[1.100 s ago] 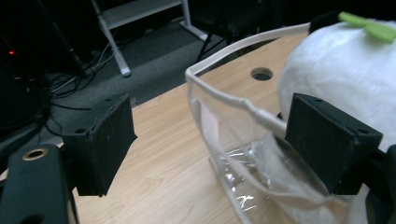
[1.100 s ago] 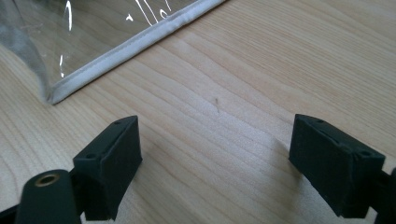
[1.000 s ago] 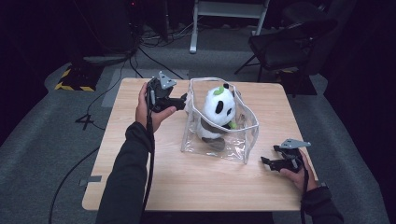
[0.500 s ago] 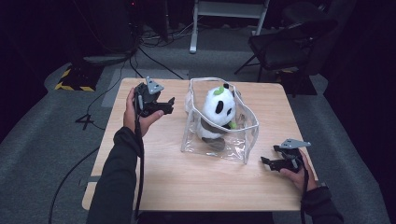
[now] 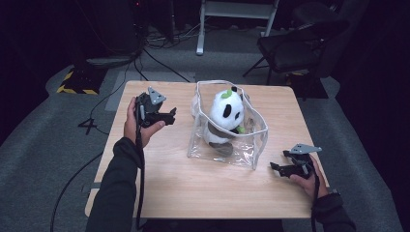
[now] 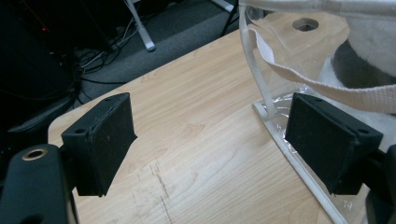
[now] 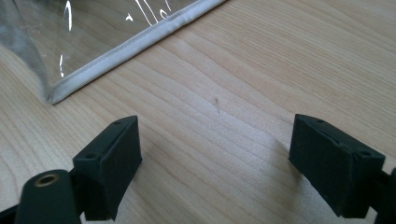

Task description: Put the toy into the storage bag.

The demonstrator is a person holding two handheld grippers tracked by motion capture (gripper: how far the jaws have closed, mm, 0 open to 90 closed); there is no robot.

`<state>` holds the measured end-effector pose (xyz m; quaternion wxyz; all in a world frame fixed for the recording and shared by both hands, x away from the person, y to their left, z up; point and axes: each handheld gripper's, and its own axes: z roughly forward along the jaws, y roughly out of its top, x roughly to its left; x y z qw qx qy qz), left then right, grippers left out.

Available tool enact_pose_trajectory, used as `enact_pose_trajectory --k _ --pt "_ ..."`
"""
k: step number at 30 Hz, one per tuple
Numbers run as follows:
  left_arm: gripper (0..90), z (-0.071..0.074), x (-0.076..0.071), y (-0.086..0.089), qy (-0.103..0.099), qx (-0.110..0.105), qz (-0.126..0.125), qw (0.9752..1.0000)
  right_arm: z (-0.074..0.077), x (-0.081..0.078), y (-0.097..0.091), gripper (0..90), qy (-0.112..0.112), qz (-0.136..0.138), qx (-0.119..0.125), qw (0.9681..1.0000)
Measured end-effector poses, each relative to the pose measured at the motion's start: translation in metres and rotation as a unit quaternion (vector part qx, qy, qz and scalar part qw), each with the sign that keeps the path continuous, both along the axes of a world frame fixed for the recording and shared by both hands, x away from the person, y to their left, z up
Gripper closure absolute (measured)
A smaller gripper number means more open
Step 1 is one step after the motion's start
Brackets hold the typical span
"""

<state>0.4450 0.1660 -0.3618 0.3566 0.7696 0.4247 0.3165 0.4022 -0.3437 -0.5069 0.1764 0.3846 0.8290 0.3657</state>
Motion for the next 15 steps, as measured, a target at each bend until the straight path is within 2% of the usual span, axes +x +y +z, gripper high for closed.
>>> enact_pose_trajectory --k 8,10,13,15 --pt "15.9 -0.014 -0.005 0.004 0.011 0.012 0.0 0.9999 0.0 0.0 0.0 16.7 0.0 0.0 0.0 1.0" --pt "15.9 -0.018 -0.007 0.006 0.019 0.014 -0.002 0.9997 0.0 0.0 0.0 16.6 0.0 0.0 0.0 1.0" --pt "15.9 -0.023 -0.009 0.009 0.024 0.025 -0.004 0.9994 0.0 0.0 0.0 16.6 0.0 0.0 0.0 1.0" --pt "15.9 -0.026 -0.011 0.011 0.029 0.02 -0.004 0.9994 0.0 0.0 0.0 16.6 0.0 0.0 0.0 1.0"
